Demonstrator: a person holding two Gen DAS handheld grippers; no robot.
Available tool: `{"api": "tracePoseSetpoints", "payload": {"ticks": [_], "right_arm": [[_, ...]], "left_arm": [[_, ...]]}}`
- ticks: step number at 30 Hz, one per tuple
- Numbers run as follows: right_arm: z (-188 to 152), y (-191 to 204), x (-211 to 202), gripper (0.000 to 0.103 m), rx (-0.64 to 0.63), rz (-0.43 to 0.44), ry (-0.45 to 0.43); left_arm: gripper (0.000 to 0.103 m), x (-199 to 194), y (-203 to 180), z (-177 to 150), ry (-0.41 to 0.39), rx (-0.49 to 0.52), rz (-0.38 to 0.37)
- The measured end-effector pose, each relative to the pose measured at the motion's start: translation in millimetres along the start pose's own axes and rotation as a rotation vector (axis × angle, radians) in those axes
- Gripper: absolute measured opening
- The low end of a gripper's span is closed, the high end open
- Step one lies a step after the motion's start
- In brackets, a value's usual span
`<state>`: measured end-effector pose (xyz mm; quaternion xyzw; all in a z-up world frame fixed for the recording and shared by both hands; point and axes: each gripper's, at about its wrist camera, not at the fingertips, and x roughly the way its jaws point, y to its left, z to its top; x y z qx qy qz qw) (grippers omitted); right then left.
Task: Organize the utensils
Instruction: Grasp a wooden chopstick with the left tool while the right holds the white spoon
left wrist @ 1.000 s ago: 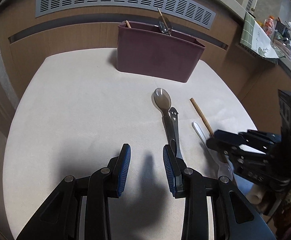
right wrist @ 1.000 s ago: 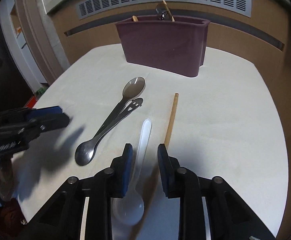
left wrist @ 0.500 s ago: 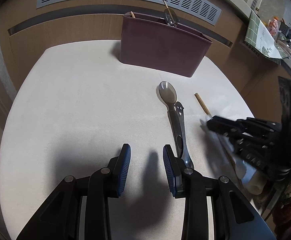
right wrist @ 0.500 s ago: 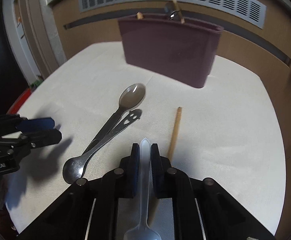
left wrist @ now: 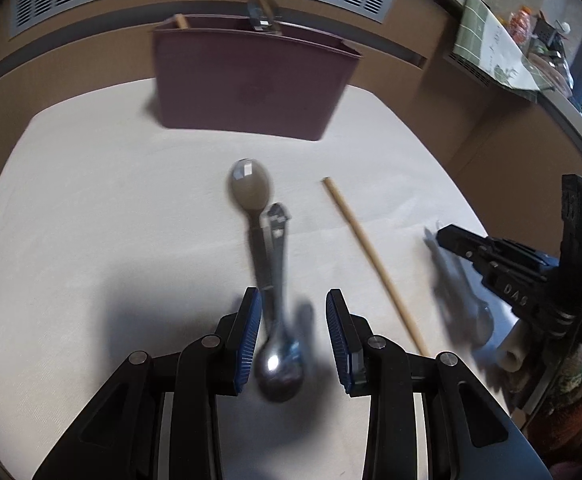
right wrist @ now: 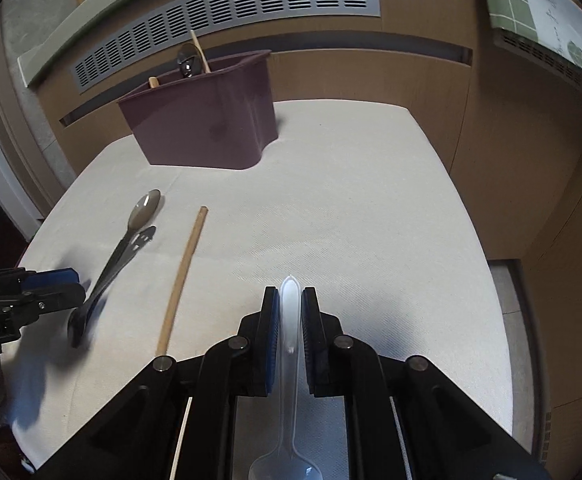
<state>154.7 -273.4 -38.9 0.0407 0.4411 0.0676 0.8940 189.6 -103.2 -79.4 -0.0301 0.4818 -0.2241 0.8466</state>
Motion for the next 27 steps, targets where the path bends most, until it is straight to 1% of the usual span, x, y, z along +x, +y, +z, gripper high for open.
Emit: {"api": "tracePoseSetpoints", "payload": {"ticks": [4,7,9,11,13,16,18,21,24,27], "right_arm": [[-3.8,-3.3,0.1,0.01,0.004,0.002,-0.014],[-5.9,-7.8,-1.7,0.011,0.011,0.004,-0.019],[-7.3,-10.8,-3.4,0.011,0.016,0.003,-0.019],[-8.7,-11.5,-4.8,0.011,0.013,-0.001,-0.017],[-9.8,-11.7,-5.1,0.011,0.008,-0.001,-0.012],[-10.0,-11.0,-3.8,0.011,0.001,0.003,-0.003],[-9.4,-11.2,-4.1,0.011,0.004,0.019,0.001],[-9.8,-9.6,-7.9,0.013,-0.002,0.047,0.009],[-13.0,-5.1,-14.1,0.016,-0.042,0.061,0.01],[-18.4,-3.9,-19.8,0.016,-0.073,0.066,0.019]], "left_arm": [[0.034,22.0,-23.9,16.8,0.045,0.013,-0.011],[0.034,40.4,-41.3,25.5,0.082,0.008,0.002],[0.034,50.1,-56.6,26.4,0.094,0.044,0.047],[0.034,53.4,-68.0,24.1,0.084,0.092,0.104],[0.034,54.6,-76.0,21.6,0.081,0.135,0.136],[0.034,52.4,-78.0,16.8,0.075,0.178,0.152],[0.034,48.8,-73.9,13.7,0.072,0.197,0.145],[0.034,42.2,-61.8,9.6,0.068,0.207,0.129],[0.034,35.8,-49.7,8.3,0.065,0.206,0.124],[0.034,32.2,-40.5,8.5,0.063,0.202,0.132]]}}
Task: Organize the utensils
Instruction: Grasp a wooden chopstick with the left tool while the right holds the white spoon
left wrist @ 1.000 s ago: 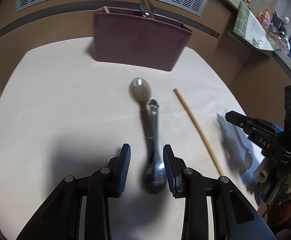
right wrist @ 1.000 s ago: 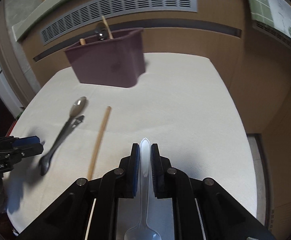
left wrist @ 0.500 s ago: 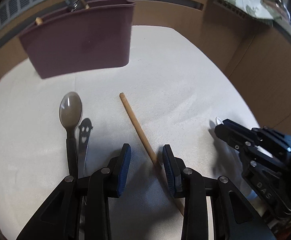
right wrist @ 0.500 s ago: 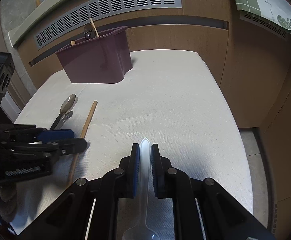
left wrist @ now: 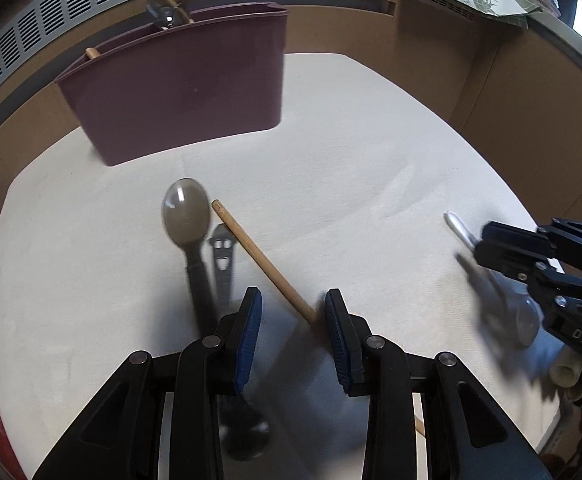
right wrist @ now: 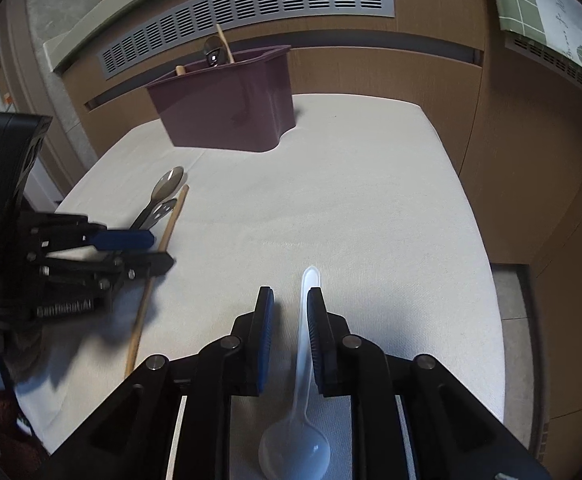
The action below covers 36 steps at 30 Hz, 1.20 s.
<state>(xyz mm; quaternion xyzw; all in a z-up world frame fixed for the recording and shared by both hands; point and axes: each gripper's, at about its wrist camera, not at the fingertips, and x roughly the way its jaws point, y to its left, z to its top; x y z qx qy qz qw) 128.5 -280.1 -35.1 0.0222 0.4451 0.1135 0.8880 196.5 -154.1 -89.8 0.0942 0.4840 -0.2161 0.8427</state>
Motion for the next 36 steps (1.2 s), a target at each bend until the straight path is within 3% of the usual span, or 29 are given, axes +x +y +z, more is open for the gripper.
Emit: {"api": "tracePoseSetpoints", "payload": {"ticks": [8,15,18,20,23,25,28,31,36], "right_arm": [[-15.1,-6.2,-0.3,0.019,-0.015,0.013,0.049],[-0.6,-2.8,18.9,0.02,0.002,0.006,0.039],[5.9,1.3,26.1,0.019,-0.016,-0.023,0.036],[6.7,3.8,27.3,0.01,-0.038,-0.051,0.031],[3.4,-1.1,24.6,0.01,-0.008,-0.038,0.017],[2.2,-5.7,20.1,0.01,0.019,-0.039,0.002],[3.3,-7.1,11.9,0.01,0.045,-0.025,-0.03],[6.0,-2.5,6.3,0.01,0.046,-0.02,-0.05],[11.3,4.2,-2.8,0.01,0.04,-0.025,-0.073]], "left_arm": [[0.034,1.2,17.0,8.7,-0.017,-0.038,-0.047],[0.034,8.3,8.7,24.7,-0.008,-0.064,-0.16],[0.034,14.4,1.5,29.3,-0.003,-0.049,-0.124],[0.033,15.6,-4.3,33.1,0.017,-0.045,-0.076],[0.032,19.6,-11.9,41.9,0.045,-0.039,-0.024],[0.018,23.3,-15.3,48.3,0.034,-0.034,0.0],[0.009,22.8,-10.7,47.1,-0.011,-0.048,-0.003],[0.006,13.4,-7.9,33.8,-0.044,-0.052,-0.009],[0.005,-16.8,13.6,6.0,-0.088,-0.114,-0.083]]}}
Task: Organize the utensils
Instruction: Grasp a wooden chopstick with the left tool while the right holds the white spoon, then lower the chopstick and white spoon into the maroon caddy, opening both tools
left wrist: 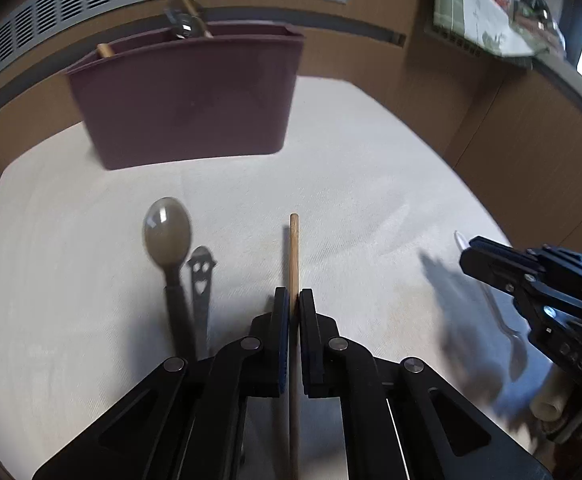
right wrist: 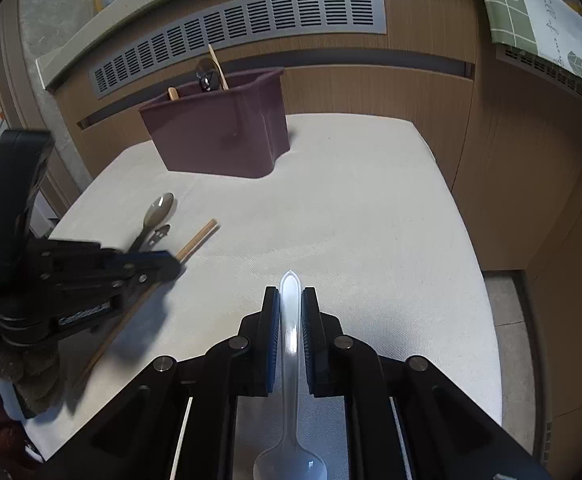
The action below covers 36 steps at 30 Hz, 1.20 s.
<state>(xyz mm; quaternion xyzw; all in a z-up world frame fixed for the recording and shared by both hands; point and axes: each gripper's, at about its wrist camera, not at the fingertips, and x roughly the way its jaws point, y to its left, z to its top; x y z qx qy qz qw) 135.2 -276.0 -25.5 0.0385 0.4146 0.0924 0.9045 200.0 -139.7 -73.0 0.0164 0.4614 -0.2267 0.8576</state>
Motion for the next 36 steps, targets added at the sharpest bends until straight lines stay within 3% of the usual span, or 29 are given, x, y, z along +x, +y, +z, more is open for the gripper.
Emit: {"api": "tracePoseSetpoints", "payload": {"ticks": [4,8,24,31,36], "right_arm": [[5.7,7.1,-9.7,0.01,-0.002,0.015,-0.027],[14.0,16.2,-22.1,0.01,-0.011,0.017,-0.06],[34.0,43.6,-47.9,0.01,-0.05,0.008,-0.118],[64.0,56.8,-61.9,0.01,-0.061,0.002,-0.214],[113.3,61.5,-96.9,0.01,-0.068,0.013,-0.304]], "left_arm": [[0.005,-47.0,20.0,-10.3,-0.103,-0.106,-0.067],[0.005,-86.1,27.7,-10.2,-0.186,-0.138,-0.09],[0.005,-132.2,47.9,-2.3,-0.353,-0.164,-0.111],[0.005,-149.6,62.8,35.9,-0.402,-0.164,-0.064],[0.005,-190.9,56.1,76.1,-0.492,-0.1,-0.03]]}}
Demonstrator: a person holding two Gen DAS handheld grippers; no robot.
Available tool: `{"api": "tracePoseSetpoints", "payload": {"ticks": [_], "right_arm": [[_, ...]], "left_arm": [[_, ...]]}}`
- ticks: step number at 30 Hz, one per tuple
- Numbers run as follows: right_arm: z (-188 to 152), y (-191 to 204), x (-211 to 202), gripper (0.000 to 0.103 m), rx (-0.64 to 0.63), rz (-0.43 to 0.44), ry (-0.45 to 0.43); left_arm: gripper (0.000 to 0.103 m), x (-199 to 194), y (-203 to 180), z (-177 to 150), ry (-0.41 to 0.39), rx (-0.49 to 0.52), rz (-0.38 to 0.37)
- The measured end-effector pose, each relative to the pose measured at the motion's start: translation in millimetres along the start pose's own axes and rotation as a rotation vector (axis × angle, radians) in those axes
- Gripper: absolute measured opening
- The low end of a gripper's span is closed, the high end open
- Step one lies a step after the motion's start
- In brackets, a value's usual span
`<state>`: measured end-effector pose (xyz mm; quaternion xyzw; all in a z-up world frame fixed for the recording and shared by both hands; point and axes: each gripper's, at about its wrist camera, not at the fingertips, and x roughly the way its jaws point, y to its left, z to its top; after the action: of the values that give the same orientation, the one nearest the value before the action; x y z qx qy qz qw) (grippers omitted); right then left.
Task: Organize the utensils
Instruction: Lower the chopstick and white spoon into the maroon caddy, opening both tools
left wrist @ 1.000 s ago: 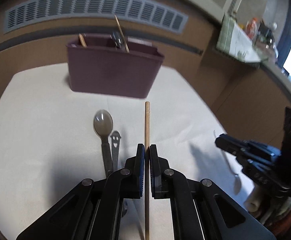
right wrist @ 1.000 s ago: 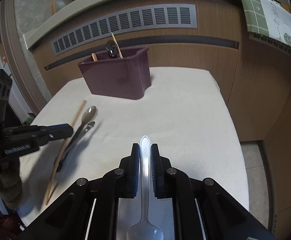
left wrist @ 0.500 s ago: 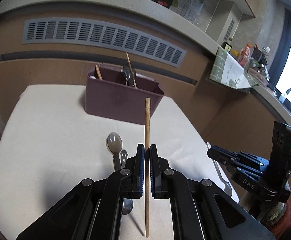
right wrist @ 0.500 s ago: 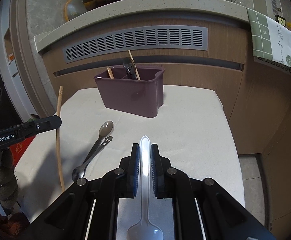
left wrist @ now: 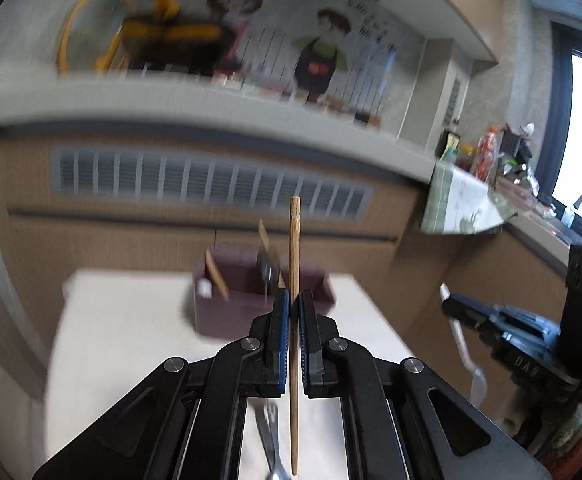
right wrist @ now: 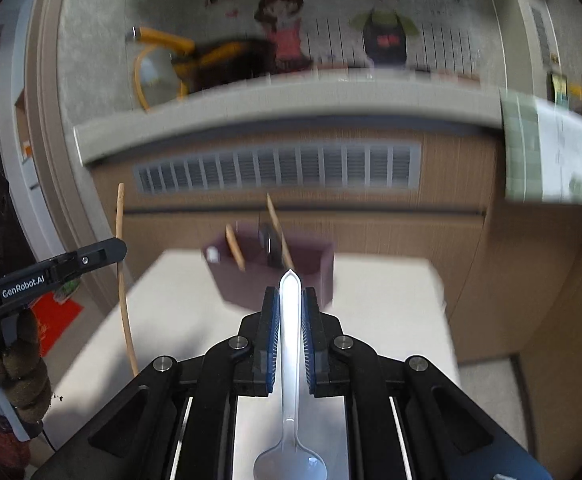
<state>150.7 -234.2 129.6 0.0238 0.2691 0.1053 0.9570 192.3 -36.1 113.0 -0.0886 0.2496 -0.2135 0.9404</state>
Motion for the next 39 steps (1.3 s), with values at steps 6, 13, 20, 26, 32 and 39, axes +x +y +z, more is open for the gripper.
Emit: {"api": "tracePoseSetpoints", "payload": {"ticks": [6,13,20,26,32,39], "right_arm": [[105.4,-11.2,-23.3,0.01,0.021,-0.033,-0.132],[161.3,-19.0,-34.1,0.01,0.026,0.039,-0.229],[170.1,-7.6,-6.5,0.01,0.0,0.127,-0.24],[156.4,2.2,39.9,0.01,-0.002,0.171,-0.248],[130.0,8.4,99.1,0.01,-0.005,0.124,-0.259],[100.3,2.8,161.7,0.01,-0.002,0.043,-0.254]], "left_arm": [[0.005,-8.0,-16.4,87.4,-0.082,0.072,0.057],[0.005,-4.6,-10.1,138.8,-0.165,0.025,0.023],[0.005,22.1,17.5,138.7,-0.186,-0.05,-0.039],[0.005,43.4,31.0,131.4,-0.251,-0.041,-0.001],[0.005,92.5,65.9,111.9,-0.184,-0.084,0.002],[0.005,142.5,94.9,89.6,-0.166,-0.156,-0.01]]}}
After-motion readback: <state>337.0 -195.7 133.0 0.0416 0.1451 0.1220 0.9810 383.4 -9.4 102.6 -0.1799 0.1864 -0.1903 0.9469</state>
